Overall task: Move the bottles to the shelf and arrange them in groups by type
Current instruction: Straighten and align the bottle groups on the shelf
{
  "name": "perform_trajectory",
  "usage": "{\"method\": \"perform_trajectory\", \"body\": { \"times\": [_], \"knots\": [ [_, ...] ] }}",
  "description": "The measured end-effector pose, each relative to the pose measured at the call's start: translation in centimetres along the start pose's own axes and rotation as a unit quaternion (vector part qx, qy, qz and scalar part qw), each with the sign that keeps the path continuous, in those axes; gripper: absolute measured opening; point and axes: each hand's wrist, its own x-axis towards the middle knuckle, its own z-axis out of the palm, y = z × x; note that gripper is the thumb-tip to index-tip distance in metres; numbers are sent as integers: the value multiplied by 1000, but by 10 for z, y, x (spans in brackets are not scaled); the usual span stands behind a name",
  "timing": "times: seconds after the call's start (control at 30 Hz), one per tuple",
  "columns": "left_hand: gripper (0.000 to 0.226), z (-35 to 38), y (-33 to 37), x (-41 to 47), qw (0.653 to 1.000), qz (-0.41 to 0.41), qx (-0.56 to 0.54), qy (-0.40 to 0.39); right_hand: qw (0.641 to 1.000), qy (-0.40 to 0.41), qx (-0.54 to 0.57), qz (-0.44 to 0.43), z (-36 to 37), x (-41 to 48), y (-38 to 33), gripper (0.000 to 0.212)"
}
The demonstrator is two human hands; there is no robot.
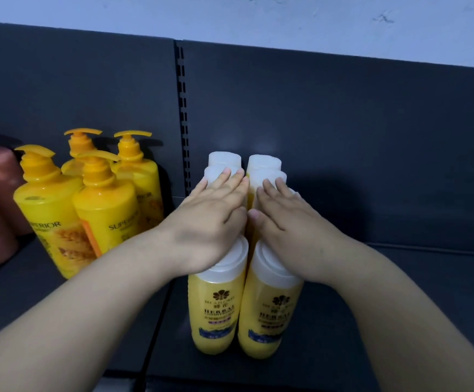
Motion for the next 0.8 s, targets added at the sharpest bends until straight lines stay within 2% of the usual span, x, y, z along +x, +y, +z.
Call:
{"method": "perform_trajectory", "body": {
  "times": [0.27,0.4,0.63,0.73,0.8],
  "knots": [
    [68,-1,0,2,998,43,53,-11,1000,13,-10,-19,1,-1,1,56],
    [54,-6,1,0,997,29,74,-4,998,61,4,4,-4,-8,-5,53],
    [55,-16,-1,-28,981,22,179,79,994,89,-43,45,-13,-32,-34,61],
    [71,-25,-9,-50,969,38,206,128,992,114,-46,35,-11,-42,-60,62],
    [72,-33,-16,-66,966,41,213,140,993,112,-20,29,-6,-48,-81,64]
  ]
}}
